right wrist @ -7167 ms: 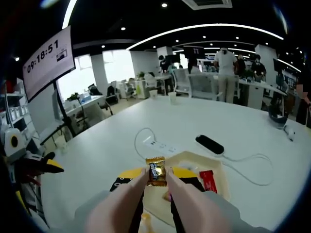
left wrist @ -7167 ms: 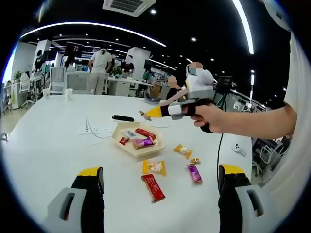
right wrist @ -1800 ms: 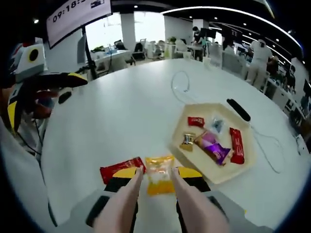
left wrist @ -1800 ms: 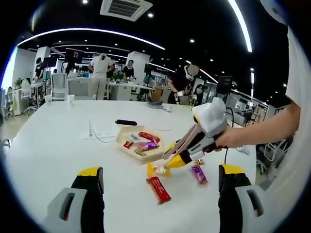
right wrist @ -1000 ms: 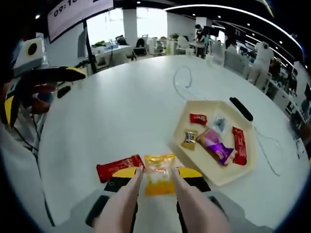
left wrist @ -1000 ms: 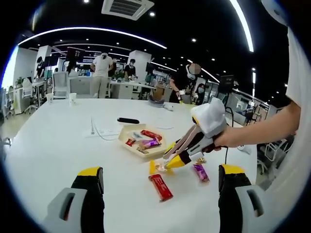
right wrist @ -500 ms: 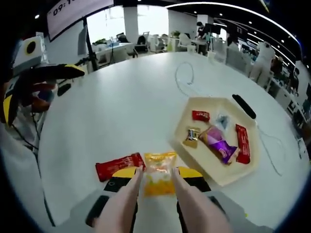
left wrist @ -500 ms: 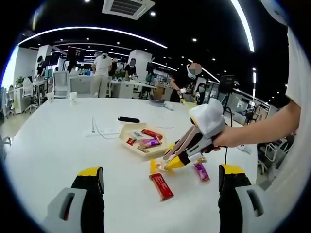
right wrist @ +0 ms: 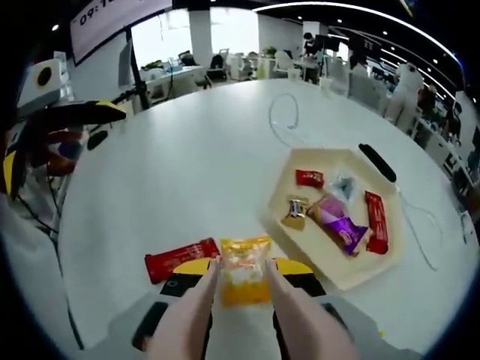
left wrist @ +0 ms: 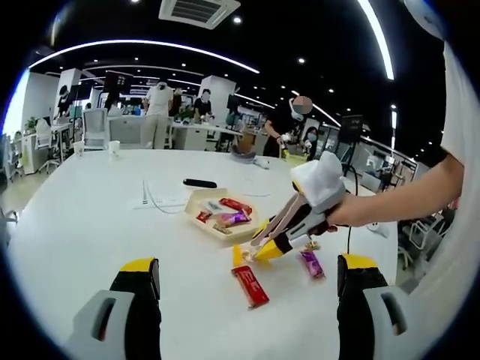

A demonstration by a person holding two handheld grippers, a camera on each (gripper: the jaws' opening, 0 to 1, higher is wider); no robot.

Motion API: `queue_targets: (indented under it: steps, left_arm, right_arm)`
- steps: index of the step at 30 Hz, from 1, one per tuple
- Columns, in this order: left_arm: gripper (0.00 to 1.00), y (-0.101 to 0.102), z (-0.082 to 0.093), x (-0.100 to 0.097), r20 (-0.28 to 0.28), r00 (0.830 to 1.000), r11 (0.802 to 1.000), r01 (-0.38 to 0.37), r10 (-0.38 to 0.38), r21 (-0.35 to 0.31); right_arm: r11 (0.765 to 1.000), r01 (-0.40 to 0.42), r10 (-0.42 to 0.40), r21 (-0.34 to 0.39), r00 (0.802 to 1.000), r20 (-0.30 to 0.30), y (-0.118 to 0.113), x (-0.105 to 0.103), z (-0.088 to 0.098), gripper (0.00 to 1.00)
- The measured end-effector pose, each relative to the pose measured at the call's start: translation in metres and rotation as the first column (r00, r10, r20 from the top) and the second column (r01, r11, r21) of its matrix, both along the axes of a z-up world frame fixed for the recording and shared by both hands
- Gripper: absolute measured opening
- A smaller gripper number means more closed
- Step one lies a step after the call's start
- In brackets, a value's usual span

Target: Place the target food into the container with the food tongs after gripping and lifting it, then release it inside without dropping or visibly crushing the food.

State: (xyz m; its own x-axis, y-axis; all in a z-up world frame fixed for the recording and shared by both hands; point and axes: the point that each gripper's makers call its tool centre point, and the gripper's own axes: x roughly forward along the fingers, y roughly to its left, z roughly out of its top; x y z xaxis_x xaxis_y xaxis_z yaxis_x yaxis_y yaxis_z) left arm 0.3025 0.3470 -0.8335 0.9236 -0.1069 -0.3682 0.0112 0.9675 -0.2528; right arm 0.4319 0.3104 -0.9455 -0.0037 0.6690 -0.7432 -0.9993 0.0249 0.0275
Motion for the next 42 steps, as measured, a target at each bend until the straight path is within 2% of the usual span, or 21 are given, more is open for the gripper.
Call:
queue_targets:
  steps: [3,9,14,21,25,30,38,42]
  left_arm:
    - [0.99,-0.001,0.0,0.0,0.0,1.0,1.0,0.001,-0.001,-0.002]
    - [0.99,0.001,0.0,-0.001,0.0,1.0,1.0,-0.001,0.001,-0.009]
    - [0.99,0.006,-0.003,-0.005,-0.006,1.0,1.0,-0.014,0.014,-0.009]
    - [0.99,0.006,-0.005,-0.004,-0.01,1.0,1.0,-0.011,0.011,-0.007]
    - [0.99,0.003,-0.003,0.0,0.0,1.0,1.0,-0.002,0.002,-0.012]
    - [0.99,0.0,-0.004,0.002,-0.004,1.0,1.0,0.006,-0.006,-0.01]
    - [0.99,0.004,-0.006,0.0,-0.008,1.0,1.0,-0.005,0.005,-0.013]
    - [0.99,0.003,-0.008,-0.001,-0.017,1.0,1.0,-0.003,0.003,-0.012]
  right_arm:
    - [1.0,-0.008,0.008,-0.005,1.0,0.012,0.001,0.0,-0.001,0.3]
    - [1.0,0.011,-0.011,-0.01,1.0,-0.018,0.0,-0.001,-0.006,0.3]
    - [1.0,-0.009,0.009,-0.022,1.0,-0.01,-0.001,-0.008,-0.011,0.3]
    - [1.0,-0.019,0.019,-0.025,1.0,-0.004,-0.001,-0.009,-0.013,0.3]
    - [0.997,-0.061,0.063,-0.037,0.997,0.041,-0.003,-0.011,-0.015,0.3]
    - [0.998,-0.048,0.049,-0.039,0.998,0.033,-0.003,-0.008,-0.017,0.3]
    - [0.996,-0.076,0.08,-0.045,0.994,0.075,-0.003,-0.008,-0.021,0.3]
    - [0.997,-0.065,0.068,-0.043,0.995,0.071,-0.003,-0.007,-0.021,0.3]
